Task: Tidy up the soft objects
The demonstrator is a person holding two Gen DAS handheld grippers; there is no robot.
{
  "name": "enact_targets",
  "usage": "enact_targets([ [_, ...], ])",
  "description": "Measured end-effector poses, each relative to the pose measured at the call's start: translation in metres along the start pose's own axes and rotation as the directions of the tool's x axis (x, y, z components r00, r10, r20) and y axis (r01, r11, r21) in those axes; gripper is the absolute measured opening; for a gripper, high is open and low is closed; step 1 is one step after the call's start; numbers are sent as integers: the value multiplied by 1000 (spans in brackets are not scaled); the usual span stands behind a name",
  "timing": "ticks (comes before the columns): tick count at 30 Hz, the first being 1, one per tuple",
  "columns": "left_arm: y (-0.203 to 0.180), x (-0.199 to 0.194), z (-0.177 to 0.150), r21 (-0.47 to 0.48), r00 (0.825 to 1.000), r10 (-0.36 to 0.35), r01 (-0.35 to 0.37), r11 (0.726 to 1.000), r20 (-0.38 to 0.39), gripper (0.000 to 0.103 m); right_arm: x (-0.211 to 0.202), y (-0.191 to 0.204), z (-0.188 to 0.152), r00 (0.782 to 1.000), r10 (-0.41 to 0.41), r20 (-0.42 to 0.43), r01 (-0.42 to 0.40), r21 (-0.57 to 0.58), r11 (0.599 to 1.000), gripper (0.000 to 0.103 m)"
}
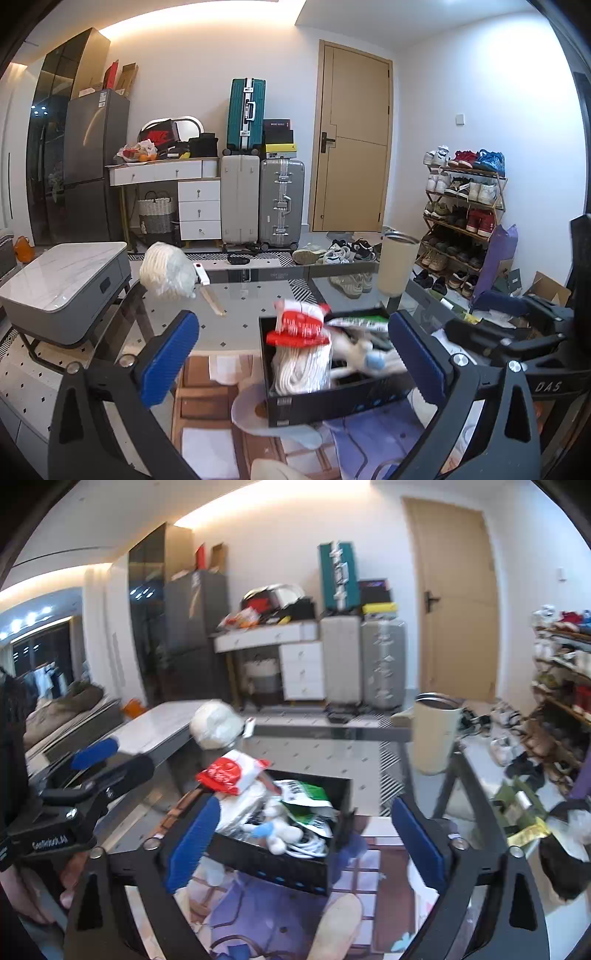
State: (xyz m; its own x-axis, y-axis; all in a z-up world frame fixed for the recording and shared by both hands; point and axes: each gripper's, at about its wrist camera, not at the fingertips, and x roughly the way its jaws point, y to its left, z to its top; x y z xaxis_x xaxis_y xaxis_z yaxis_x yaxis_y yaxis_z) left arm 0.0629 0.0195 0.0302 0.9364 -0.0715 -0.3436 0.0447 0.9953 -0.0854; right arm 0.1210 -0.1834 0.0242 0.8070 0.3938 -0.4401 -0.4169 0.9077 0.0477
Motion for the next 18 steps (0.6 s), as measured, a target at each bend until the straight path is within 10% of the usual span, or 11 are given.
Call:
enact_targets([
  [18, -19, -24, -75, 66, 992, 98, -103, 993, 74, 103, -15, -11, -61, 989, -107, 104, 105, 19, 994, 101],
])
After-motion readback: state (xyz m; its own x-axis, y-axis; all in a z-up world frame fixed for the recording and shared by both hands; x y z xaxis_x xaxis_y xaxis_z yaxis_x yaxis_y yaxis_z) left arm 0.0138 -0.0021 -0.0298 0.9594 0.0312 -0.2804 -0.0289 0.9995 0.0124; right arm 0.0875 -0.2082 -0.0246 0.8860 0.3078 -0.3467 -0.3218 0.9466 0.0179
